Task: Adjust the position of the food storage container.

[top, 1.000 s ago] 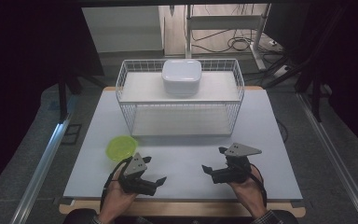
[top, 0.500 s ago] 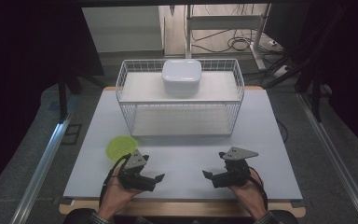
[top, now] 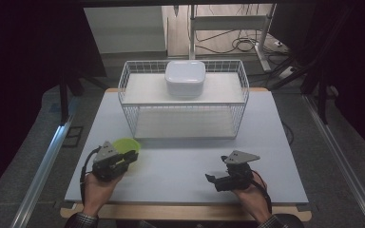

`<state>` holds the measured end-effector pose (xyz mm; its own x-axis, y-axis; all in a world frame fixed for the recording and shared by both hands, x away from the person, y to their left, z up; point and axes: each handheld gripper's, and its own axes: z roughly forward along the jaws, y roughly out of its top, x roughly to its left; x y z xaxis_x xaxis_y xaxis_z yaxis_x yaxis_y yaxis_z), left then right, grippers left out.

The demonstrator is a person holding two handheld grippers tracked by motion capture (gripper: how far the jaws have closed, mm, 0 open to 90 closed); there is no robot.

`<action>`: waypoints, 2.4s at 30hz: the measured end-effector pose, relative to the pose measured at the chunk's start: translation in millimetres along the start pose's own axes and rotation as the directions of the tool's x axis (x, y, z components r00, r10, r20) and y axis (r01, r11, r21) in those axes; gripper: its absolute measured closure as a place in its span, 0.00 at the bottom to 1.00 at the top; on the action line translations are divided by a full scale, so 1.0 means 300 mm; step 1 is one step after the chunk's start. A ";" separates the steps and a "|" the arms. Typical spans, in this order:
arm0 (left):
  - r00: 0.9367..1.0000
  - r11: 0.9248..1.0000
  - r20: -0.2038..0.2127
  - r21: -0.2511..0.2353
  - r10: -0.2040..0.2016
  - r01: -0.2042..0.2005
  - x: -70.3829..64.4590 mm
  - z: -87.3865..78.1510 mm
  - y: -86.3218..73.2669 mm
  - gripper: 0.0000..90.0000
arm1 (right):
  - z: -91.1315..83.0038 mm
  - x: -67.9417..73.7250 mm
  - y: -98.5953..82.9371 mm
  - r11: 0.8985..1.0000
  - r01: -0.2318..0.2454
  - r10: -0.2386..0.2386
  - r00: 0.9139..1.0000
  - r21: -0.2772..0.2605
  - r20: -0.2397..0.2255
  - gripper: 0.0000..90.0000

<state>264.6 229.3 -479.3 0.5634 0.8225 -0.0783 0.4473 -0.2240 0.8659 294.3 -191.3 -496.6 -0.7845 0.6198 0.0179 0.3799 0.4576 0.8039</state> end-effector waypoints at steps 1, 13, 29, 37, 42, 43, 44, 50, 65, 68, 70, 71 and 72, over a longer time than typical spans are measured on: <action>1.000 1.000 -0.011 -0.009 -0.017 0.017 0.016 -0.012 -0.003 0.97 | 0.001 0.001 0.000 1.000 0.005 -0.005 1.000 0.004 0.000 0.12; 0.972 0.992 -0.197 -0.009 -0.129 0.129 0.189 -0.070 -0.073 1.00 | 0.001 -0.003 0.000 1.000 -0.002 0.002 1.000 0.010 0.007 0.13; 0.958 0.979 -0.219 0.042 -0.186 0.200 0.309 0.032 -0.106 1.00 | 0.011 0.000 -0.002 1.000 0.005 -0.005 1.000 0.025 0.011 0.13; 0.960 0.976 -0.214 0.080 -0.180 0.201 0.280 0.059 -0.107 0.99 | 0.013 0.002 -0.003 0.999 0.011 -0.011 1.000 0.032 0.006 0.13; 0.961 0.973 -0.194 0.081 -0.198 0.216 0.264 0.059 -0.107 0.99 | 0.015 0.003 -0.003 0.999 0.014 -0.014 1.000 0.038 0.003 0.13; 0.961 0.972 -0.189 0.081 -0.204 0.222 0.260 0.060 -0.107 0.99 | 0.015 0.004 -0.004 0.999 0.016 -0.016 1.000 0.039 0.002 0.13; 0.960 0.970 -0.182 0.077 -0.213 0.230 0.256 0.062 -0.108 1.00 | 0.016 0.004 -0.004 0.999 0.016 -0.016 1.000 0.040 0.002 0.13; 0.968 0.971 -0.133 0.081 -0.213 0.225 0.208 0.082 -0.095 1.00 | 0.019 0.005 -0.005 0.999 0.017 -0.017 1.000 0.045 0.002 0.13; 0.987 0.980 -0.043 0.119 -0.156 0.160 0.109 0.136 -0.065 1.00 | 0.025 0.002 -0.008 0.998 0.008 -0.008 1.000 0.058 0.001 0.13; 0.989 0.982 -0.045 0.122 -0.138 0.143 0.102 0.133 -0.064 1.00 | 0.025 -0.001 -0.009 0.998 0.004 -0.004 1.000 0.061 0.004 0.13; 0.988 0.981 -0.049 0.123 -0.146 0.151 0.109 0.129 -0.068 1.00 | 0.024 -0.002 -0.010 0.998 -0.002 0.002 1.000 0.060 0.004 0.13; 0.988 0.980 -0.057 0.130 -0.143 0.150 0.113 0.127 -0.071 1.00 | 0.024 -0.003 -0.010 0.998 -0.005 0.004 1.000 0.061 0.003 0.13; 0.989 0.980 -0.062 0.136 -0.137 0.144 0.116 0.125 -0.074 1.00 | 0.024 -0.003 -0.011 0.998 -0.006 0.006 1.000 0.063 0.004 0.13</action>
<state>300.4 243.3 -519.8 0.4526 0.8762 -0.1655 0.6142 -0.1718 0.7702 297.5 -188.7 -503.5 -0.7803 0.6250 0.0202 0.4149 0.4933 0.7645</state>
